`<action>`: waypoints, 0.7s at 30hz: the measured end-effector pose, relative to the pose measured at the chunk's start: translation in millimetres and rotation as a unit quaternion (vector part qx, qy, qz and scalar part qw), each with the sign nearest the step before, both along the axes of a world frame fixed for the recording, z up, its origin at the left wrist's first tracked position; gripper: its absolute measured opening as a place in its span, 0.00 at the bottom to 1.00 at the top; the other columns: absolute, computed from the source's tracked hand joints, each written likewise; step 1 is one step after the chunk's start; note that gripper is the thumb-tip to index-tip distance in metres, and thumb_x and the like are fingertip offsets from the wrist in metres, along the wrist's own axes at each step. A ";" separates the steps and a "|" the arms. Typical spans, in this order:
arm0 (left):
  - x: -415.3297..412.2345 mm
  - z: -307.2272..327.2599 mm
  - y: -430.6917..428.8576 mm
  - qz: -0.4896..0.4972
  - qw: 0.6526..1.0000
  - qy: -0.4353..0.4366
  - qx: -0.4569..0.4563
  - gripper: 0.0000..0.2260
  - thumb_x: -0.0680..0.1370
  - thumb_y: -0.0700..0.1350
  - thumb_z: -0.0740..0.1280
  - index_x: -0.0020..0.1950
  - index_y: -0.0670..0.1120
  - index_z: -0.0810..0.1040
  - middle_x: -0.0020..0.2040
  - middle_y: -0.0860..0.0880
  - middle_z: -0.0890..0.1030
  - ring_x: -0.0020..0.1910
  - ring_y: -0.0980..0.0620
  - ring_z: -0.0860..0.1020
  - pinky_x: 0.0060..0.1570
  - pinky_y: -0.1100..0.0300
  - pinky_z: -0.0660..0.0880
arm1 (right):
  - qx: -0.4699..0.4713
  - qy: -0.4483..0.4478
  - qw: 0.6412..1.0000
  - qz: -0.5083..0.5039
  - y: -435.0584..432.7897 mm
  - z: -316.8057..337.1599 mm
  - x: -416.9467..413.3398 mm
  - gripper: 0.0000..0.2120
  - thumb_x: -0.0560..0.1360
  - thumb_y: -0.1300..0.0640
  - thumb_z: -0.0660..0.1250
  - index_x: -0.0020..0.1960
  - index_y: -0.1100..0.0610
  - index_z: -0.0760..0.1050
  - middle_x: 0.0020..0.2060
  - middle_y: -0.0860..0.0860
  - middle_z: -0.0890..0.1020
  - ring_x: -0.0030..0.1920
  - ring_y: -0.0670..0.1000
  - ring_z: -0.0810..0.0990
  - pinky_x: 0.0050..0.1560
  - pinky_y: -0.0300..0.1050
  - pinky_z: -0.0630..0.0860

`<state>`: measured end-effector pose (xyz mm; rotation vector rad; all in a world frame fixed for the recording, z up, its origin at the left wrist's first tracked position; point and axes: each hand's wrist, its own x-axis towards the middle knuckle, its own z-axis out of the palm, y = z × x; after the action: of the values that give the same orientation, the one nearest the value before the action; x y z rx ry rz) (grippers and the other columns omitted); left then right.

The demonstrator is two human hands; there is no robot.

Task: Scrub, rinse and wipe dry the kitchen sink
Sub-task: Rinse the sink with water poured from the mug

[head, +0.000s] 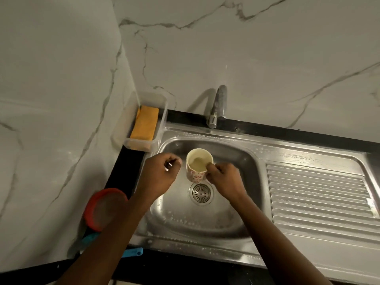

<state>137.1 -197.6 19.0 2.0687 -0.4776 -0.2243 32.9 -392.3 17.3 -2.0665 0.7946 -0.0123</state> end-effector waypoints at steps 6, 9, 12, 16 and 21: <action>38.6 -12.5 -80.6 -0.102 0.988 -0.107 0.053 0.12 0.83 0.43 0.66 0.65 0.48 0.82 0.62 0.50 0.83 0.58 0.51 0.82 0.58 0.51 0.80 | -0.031 -0.033 0.997 -0.062 -30.3 6.2 -13.4 0.21 0.81 0.48 0.65 0.32 0.53 0.82 0.29 0.47 0.84 0.33 0.45 0.82 0.35 0.43 0.75; 62.2 -16.9 -114.3 -0.181 0.962 -0.157 0.132 0.22 0.84 0.41 0.62 0.80 0.48 0.70 0.79 0.50 0.70 0.74 0.45 0.72 0.70 0.48 0.74 | -0.032 -0.046 0.995 -0.084 -38.6 8.2 -13.3 0.21 0.80 0.48 0.64 0.32 0.56 0.81 0.30 0.52 0.84 0.32 0.49 0.82 0.35 0.46 0.76; 85.0 -17.8 -137.8 -0.240 0.918 -0.208 0.239 0.29 0.84 0.39 0.61 0.84 0.50 0.59 0.84 0.52 0.60 0.72 0.41 0.69 0.62 0.45 0.77 | -0.036 -0.053 0.994 -0.085 -42.0 7.0 -10.3 0.22 0.81 0.48 0.64 0.32 0.57 0.80 0.29 0.53 0.82 0.27 0.46 0.76 0.32 0.44 0.71; 104.4 -17.2 -154.4 -0.276 0.860 -0.287 0.319 0.30 0.82 0.40 0.65 0.83 0.50 0.60 0.83 0.49 0.63 0.68 0.42 0.70 0.52 0.48 0.75 | -0.038 -0.040 0.995 -0.087 -46.0 5.6 -4.1 0.24 0.80 0.43 0.64 0.34 0.60 0.80 0.30 0.55 0.82 0.27 0.48 0.75 0.32 0.46 0.72; 109.7 -9.0 -160.5 -0.267 0.830 -0.345 0.349 0.27 0.81 0.43 0.70 0.80 0.49 0.66 0.76 0.47 0.71 0.69 0.42 0.71 0.56 0.47 0.75 | -0.031 -0.043 0.995 -0.088 -47.2 6.2 2.4 0.28 0.77 0.38 0.61 0.37 0.61 0.81 0.32 0.56 0.84 0.33 0.57 0.81 0.34 0.46 0.74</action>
<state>246.8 -358.1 10.0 2.6556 -1.6316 0.0603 35.2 -439.5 23.5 -2.0334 0.9293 -0.2249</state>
